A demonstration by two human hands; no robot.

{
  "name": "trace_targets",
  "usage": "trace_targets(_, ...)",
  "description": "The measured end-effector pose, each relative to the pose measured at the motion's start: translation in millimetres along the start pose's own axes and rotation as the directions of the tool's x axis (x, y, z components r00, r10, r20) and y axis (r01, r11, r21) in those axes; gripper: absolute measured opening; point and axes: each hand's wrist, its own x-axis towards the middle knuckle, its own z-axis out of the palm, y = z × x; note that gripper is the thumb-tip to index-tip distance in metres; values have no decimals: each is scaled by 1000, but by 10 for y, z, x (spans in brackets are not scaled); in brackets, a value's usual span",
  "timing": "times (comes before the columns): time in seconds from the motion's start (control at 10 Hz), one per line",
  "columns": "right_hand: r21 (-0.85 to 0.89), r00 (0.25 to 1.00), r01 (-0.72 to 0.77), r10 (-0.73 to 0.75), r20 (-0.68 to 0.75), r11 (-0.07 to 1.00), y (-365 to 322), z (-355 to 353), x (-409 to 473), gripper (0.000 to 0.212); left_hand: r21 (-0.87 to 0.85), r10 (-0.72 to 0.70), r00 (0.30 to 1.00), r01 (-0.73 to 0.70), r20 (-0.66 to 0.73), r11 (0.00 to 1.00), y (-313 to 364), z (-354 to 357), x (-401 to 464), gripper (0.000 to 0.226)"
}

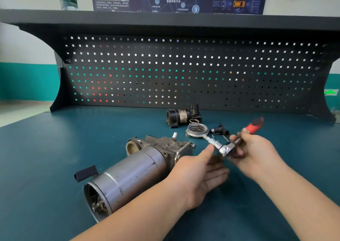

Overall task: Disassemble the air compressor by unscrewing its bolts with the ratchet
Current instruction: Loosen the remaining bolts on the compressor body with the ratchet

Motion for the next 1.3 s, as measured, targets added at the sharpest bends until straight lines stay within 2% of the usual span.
trace_targets(0.1, 154, 998, -50, 54, -27, 987, -199, -122, 84, 32, 819, 486, 872, -318, 56, 477, 83, -88, -47, 32)
trace_targets(0.2, 144, 999, 30, -23, -45, 989, -286, -184, 110, 28, 872, 690, 551, -169, 470, -459, 275, -183, 1, 24)
trace_targets(0.3, 97, 998, 63, -59, -36, 993, -233, -181, 118, 28, 854, 589, 709, -35, 387, -520, 427, -229, 140, 30)
trace_targets(0.4, 99, 999, 51, -50, -8, 994, -203, -160, 104, 27, 795, 520, 790, 68, 326, -602, 395, -219, 217, 22)
trace_targets(0.5, 97, 998, 62, -61, -21, 993, -211, -172, 101, 27, 736, 516, 787, 121, 338, -666, 375, -195, 185, 11)
trace_targets(0.6, 87, 997, 71, -67, -41, 994, -228, -181, 96, 27, 723, 487, 795, 90, 362, -685, 402, -215, 190, 10)
trace_targets(0.7, 58, 997, 67, -65, -43, 996, -222, -191, 82, 27, 758, 487, 777, 22, 397, -652, 388, -257, 207, 27)
trace_targets(0.8, 44, 997, 63, -61, -54, 997, -215, -194, 68, 27, 818, 544, 737, -21, 402, -575, 374, -266, 184, 28)
trace_targets(0.9, 45, 996, 68, -65, -59, 997, -220, -201, 58, 26, 855, 538, 740, -96, 405, -510, 397, -261, 139, 25)
trace_targets(1.0, -11, 996, 91, -91, -9, 996, -215, -193, 47, 26, 839, 476, 757, -174, 448, -515, 424, -311, 117, 29)
trace_targets(1.1, -92, 978, 181, -170, 123, 979, -144, -135, 19, 26, 843, 494, 744, -171, 450, -511, 428, -320, 126, 25)
trace_targets(1.2, -255, 933, 327, -268, 240, 910, -8, -47, -15, 26, 861, 544, 731, -117, 412, -495, 407, -279, 148, 22)
trace_targets(1.3, -358, 895, 428, -335, 295, 830, 99, -4, -17, 26, 890, 577, 721, -120, 383, -441, 409, -277, 159, 20)
